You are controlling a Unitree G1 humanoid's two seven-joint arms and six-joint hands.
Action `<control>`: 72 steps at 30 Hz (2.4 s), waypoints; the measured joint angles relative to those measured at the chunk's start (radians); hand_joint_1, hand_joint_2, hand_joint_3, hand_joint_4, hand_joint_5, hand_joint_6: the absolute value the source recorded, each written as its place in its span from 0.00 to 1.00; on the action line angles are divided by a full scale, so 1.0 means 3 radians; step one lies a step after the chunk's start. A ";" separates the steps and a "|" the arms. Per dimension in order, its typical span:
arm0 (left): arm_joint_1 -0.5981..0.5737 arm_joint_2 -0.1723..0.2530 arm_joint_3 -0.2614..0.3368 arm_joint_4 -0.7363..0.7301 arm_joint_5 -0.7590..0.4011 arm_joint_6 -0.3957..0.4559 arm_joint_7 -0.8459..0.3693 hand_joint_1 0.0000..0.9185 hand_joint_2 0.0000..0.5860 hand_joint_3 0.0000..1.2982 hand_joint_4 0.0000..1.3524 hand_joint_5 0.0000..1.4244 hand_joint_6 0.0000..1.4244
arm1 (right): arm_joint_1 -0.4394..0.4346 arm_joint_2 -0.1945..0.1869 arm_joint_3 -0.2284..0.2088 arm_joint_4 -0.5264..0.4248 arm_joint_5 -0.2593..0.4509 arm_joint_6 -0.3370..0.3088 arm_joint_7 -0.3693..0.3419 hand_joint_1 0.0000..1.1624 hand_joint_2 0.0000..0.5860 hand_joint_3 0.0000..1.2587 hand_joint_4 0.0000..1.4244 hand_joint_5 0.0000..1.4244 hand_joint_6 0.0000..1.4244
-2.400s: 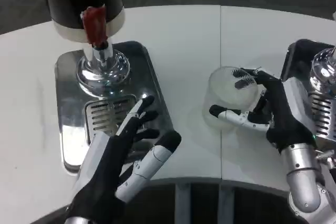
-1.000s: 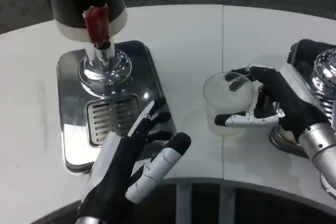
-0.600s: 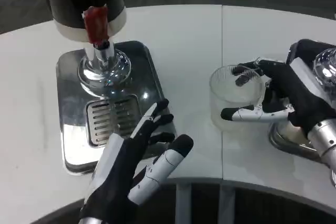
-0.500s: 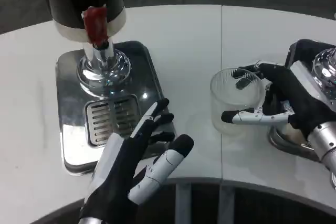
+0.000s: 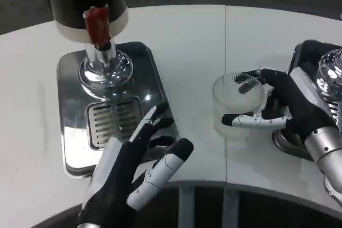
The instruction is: Grasp the cup under the faucet to collect the drink, then remove the cup.
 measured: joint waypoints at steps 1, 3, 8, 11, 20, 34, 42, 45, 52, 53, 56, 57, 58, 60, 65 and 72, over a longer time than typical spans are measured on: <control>0.0000 0.0000 0.0004 -0.0001 0.0000 0.0000 0.0000 0.00 0.04 0.08 0.12 0.20 0.24 | -0.0011 0.0000 0.0010 0.0024 -0.0001 -0.0013 -0.0014 0.67 0.22 0.68 0.66 0.82 0.90; 0.0000 0.0000 0.0010 -0.0001 0.0000 0.0000 0.0000 0.00 0.04 0.08 0.12 0.20 0.24 | -0.0013 0.0000 0.0022 0.0035 -0.0001 -0.0031 -0.0020 0.66 0.25 0.65 0.63 0.77 0.85; 0.0001 0.0000 0.0015 -0.0001 0.0000 0.0000 0.0000 0.00 0.04 0.08 0.12 0.20 0.24 | -0.0013 -0.0002 0.0047 0.0036 -0.0015 -0.0048 -0.0034 0.56 0.33 0.50 0.49 0.55 0.61; 0.0000 -0.0001 0.0014 -0.0001 0.0000 0.0000 0.0000 0.00 0.04 0.08 0.12 0.20 0.24 | -0.0011 -0.0002 0.0053 0.0032 -0.0035 -0.0048 -0.0034 0.53 0.33 0.34 0.37 0.41 0.48; -0.0001 0.0000 0.0013 -0.0001 0.0001 0.0000 0.0000 0.00 0.05 0.08 0.12 0.19 0.24 | -0.0009 0.0000 0.0061 0.0027 -0.0020 -0.0080 -0.0032 0.50 0.34 0.17 0.21 0.24 0.31; -0.0001 0.0001 0.0011 -0.0001 0.0001 -0.0002 0.0000 0.00 0.06 0.09 0.12 0.20 0.24 | -0.0002 0.0001 0.0045 -0.0071 0.0109 -0.0124 0.0076 0.44 0.30 0.02 0.07 0.10 0.14; 0.0025 0.0005 -0.0007 -0.0014 0.0003 -0.0002 0.0000 0.00 0.07 0.09 0.12 0.20 0.24 | 0.0112 0.0188 -0.0277 -0.0036 0.0670 -0.0211 0.0188 0.43 0.29 0.00 0.00 0.00 0.05; 0.0044 0.0017 -0.0017 -0.0043 0.0006 -0.0002 0.0000 0.00 0.07 0.10 0.12 0.20 0.24 | 0.0157 0.0206 -0.0306 -0.0029 0.0680 -0.0234 0.0169 0.43 0.29 0.00 0.00 0.00 0.04; 0.0069 0.0041 -0.0042 -0.0121 0.0023 -0.0001 -0.0002 0.00 0.07 0.11 0.12 0.20 0.24 | 0.0227 0.0292 -0.0318 0.0036 0.0683 -0.0344 0.0159 0.43 0.29 0.00 0.00 0.00 0.04; 0.0071 0.0041 -0.0045 -0.0132 0.0025 -0.0001 -0.0002 0.00 0.07 0.11 0.12 0.20 0.24 | 0.0231 0.0319 -0.0317 0.0058 0.0681 -0.0347 0.0151 0.43 0.29 0.00 0.00 0.00 0.04; 0.0083 0.0046 -0.0053 -0.0152 0.0029 0.0000 -0.0009 0.00 0.07 0.11 0.12 0.20 0.24 | 0.0232 0.0379 -0.0314 0.0161 0.0678 -0.0408 0.0122 0.44 0.29 0.00 0.00 0.00 0.04; 0.0093 0.0053 -0.0053 -0.0165 0.0031 0.0004 -0.0014 0.00 0.07 0.11 0.12 0.20 0.24 | 0.0232 0.0401 -0.0314 0.0204 0.0678 -0.0430 0.0108 0.44 0.29 0.00 0.00 0.00 0.04; 0.0099 0.0058 -0.0052 -0.0176 0.0032 0.0010 -0.0026 0.00 0.07 0.12 0.12 0.20 0.24 | 0.0230 0.0418 -0.0313 0.0250 0.0677 -0.0456 0.0098 0.44 0.29 0.00 0.00 0.00 0.04; 0.0103 0.0065 -0.0051 -0.0194 0.0033 0.0016 -0.0039 0.00 0.07 0.12 0.12 0.20 0.24 | 0.0224 0.0441 -0.0303 0.0332 0.0668 -0.0479 0.0088 0.44 0.29 0.00 0.00 0.00 0.04; 0.0118 0.0089 -0.0047 -0.0258 0.0040 0.0062 -0.0059 0.00 0.07 0.12 0.12 0.20 0.24 | 0.0101 0.0446 -0.0293 0.0525 0.0628 -0.0518 0.0032 0.46 0.28 0.00 0.00 0.00 0.04; 0.0127 0.0097 -0.0057 -0.0270 0.0056 0.0109 -0.0065 0.00 0.08 0.12 0.12 0.20 0.24 | 0.0015 0.0440 -0.0283 0.0702 0.0563 -0.0577 -0.0019 0.48 0.28 0.00 0.00 0.01 0.05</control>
